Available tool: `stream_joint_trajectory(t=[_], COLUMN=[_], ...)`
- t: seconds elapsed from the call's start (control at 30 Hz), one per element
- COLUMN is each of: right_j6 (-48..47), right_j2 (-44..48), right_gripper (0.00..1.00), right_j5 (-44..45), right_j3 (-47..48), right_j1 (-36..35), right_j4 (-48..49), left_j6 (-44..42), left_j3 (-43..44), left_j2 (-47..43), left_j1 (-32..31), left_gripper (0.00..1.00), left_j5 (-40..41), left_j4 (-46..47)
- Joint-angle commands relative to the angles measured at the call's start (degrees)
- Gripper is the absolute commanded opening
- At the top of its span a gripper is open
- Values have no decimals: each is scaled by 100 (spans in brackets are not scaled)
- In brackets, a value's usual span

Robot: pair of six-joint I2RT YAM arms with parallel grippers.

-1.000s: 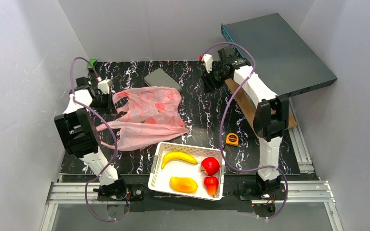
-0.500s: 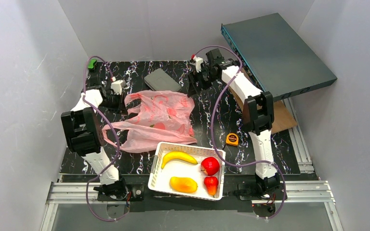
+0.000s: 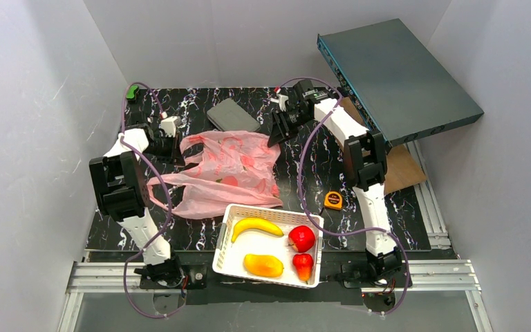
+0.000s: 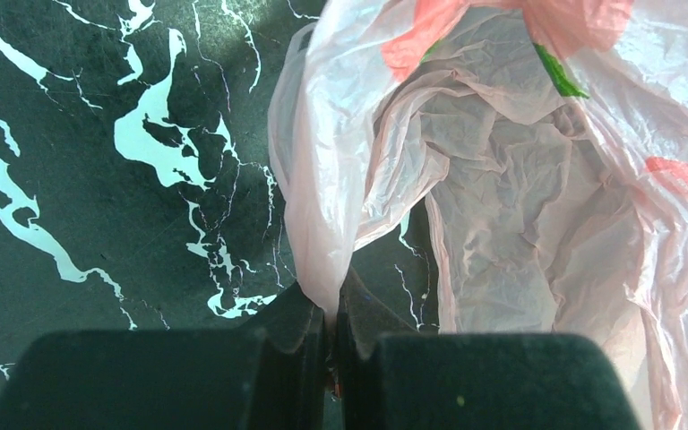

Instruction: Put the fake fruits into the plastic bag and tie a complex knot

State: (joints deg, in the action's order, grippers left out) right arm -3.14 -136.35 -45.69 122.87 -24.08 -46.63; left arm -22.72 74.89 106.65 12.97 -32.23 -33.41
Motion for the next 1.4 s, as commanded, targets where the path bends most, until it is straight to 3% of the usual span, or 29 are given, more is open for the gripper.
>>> stream_joint_trajectory(t=[0.0,0.03,0.07,0.3,0.47,0.5,0.6,0.63,0.73,0.9,1.03,1.17,1.27,1.37], right_j6=[-67,-145,-239,-224,-314,-277,-349,-411,-750,-1588,-1943,-2032,-2077,-2108], right_j2=[369,479,582,1672,2005,2034,2134,2199,2492,3120,3486,3681,3859,4095], right_gripper=[26,4,1,1,1,1,1,1,1,1,1,1,1,1], right_j5=[-576,-519,-384,821,839,822,803,815,897,1211,1591,1847,1894,1895], right_j3=[33,70,134,-83,202,326,878,999,1071,615,364,329,162,-233], right_j1=[15,32,54,612,570,528,354,279,15,-618,-1283,-1736,-1974,-2183], right_j4=[-460,-563,-661,-219,-226,-200,-188,-203,-245,-185,48,110,119,210], left_j6=[17,14,26,-318,-784,-760,-656,-576,-1001,-1045,-1408,-1266,-1751,-1634], left_j3=[169,181,212,835,985,929,1150,1346,2278,3059,2825,2212,2034,1774], left_j2=[-137,-179,-225,-237,-828,-1013,-1389,-1494,-1745,-2307,-2874,-3203,-3303,-3528], left_j1=[36,82,180,1462,1566,1530,1498,1497,1493,1132,-276,-1507,-2082,-2223], left_gripper=[0,0,0,0,1,16,91,97,98,98,98,98,98,98], left_j5=[-120,-72,-49,-381,-1489,-1729,-2284,-2332,-2594,-3049,-2502,-2054,-1675,-1685], left_j4=[-61,-61,-73,-336,-649,-649,-958,-1067,-1794,-1783,-1677,-938,-768,-164])
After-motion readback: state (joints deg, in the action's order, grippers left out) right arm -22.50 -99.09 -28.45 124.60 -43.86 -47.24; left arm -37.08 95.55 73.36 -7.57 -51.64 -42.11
